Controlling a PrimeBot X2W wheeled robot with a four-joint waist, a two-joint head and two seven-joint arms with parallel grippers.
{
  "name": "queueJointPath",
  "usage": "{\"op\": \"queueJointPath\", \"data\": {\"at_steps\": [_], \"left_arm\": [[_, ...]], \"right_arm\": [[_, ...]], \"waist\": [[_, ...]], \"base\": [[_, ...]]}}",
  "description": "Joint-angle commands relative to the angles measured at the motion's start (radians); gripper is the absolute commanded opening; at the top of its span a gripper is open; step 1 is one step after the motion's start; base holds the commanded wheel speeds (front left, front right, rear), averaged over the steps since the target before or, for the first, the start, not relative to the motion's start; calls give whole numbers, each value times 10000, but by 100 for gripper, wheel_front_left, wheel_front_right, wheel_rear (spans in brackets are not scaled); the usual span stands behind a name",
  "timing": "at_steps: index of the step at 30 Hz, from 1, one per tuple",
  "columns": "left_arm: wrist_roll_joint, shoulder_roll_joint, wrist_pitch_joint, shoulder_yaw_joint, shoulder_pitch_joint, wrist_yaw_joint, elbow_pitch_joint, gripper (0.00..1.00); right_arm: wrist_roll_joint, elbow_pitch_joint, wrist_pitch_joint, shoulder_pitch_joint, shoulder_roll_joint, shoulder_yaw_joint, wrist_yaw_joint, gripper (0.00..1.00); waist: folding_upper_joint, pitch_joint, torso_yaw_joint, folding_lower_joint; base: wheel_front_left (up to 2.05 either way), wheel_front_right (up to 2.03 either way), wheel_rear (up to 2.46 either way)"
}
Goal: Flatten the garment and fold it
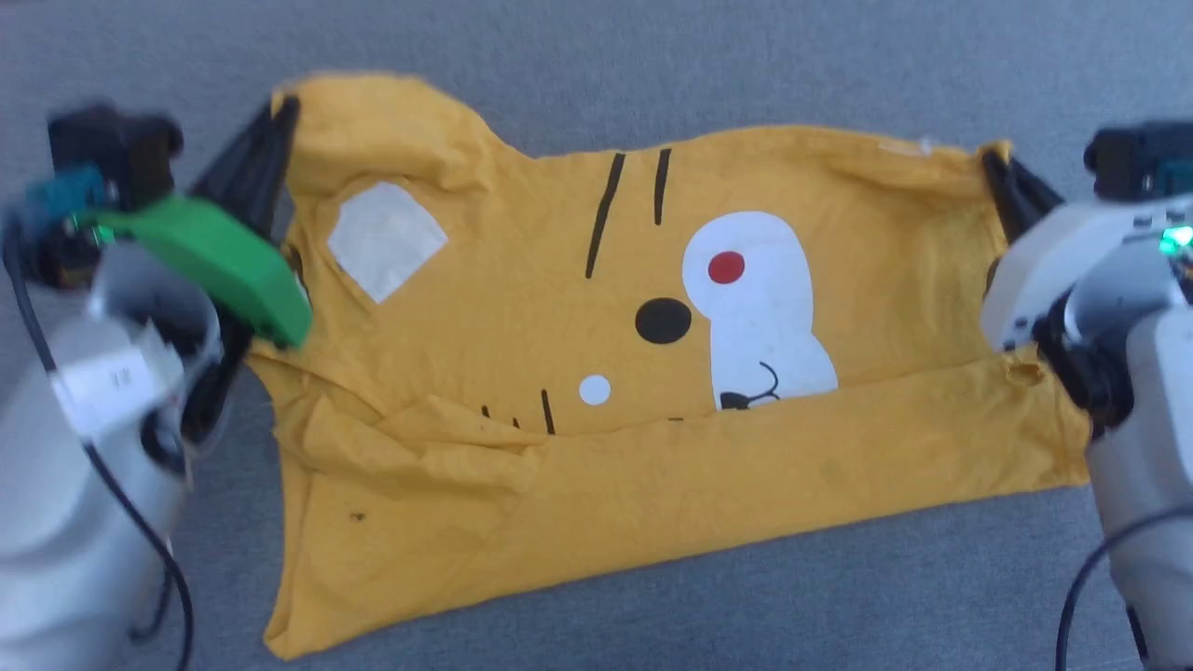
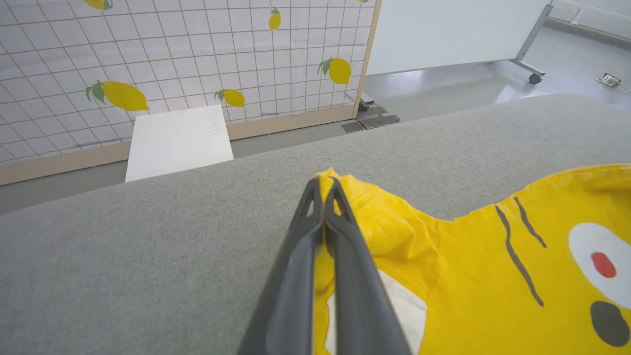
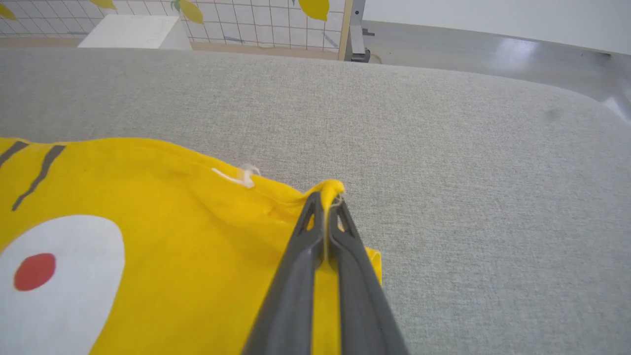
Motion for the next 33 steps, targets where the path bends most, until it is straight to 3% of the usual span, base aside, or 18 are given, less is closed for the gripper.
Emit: {"op": "queueJointPath", "data": {"at_steps": [1,7,14,22,30,31,32,33], "left_arm": [[-234,6,-226,89,700,143,-283,0],[-1159,59,-626,316,3444,558,-1619,0],[-2032,-78,-742,258,5715,813,-2158,0],[-2324,-509,-470,-519,6551,561,-1542,0],[-1987,-977,-274,-1293,6132,165,-448,0],[-1953,-1040,-268,-1357,6078,142,-339,19],[-1945,-1120,-251,-1427,6035,108,-228,67],[-1929,-1170,-255,-1470,6007,93,-162,100]], "right_arm": [[180,-141,-404,410,-103,109,-15,0],[450,-197,-1218,1761,-490,-90,-15,0],[324,7,-743,2699,-1151,-428,-15,0],[174,545,599,3044,-1755,-75,-15,0],[573,1205,2426,3100,-1669,307,-15,0],[600,1257,2565,3111,-1648,262,-15,9],[639,1278,2696,3140,-1614,214,-15,37],[699,1262,2756,3173,-1579,147,-15,100]], "waist": [[0,-1359,581,0],[0,-2102,933,0],[0,-2337,1395,0],[0,-2250,1715,0],[0,-2180,1886,0],[0,-2208,1899,0],[0,-2258,1916,0],[0,-2306,1929,0]], "base": [[0,0,0],[0,0,0],[0,0,0],[0,0,0],[0,0,0],[0,0,0],[0,0,0],[0,0,0]]}}
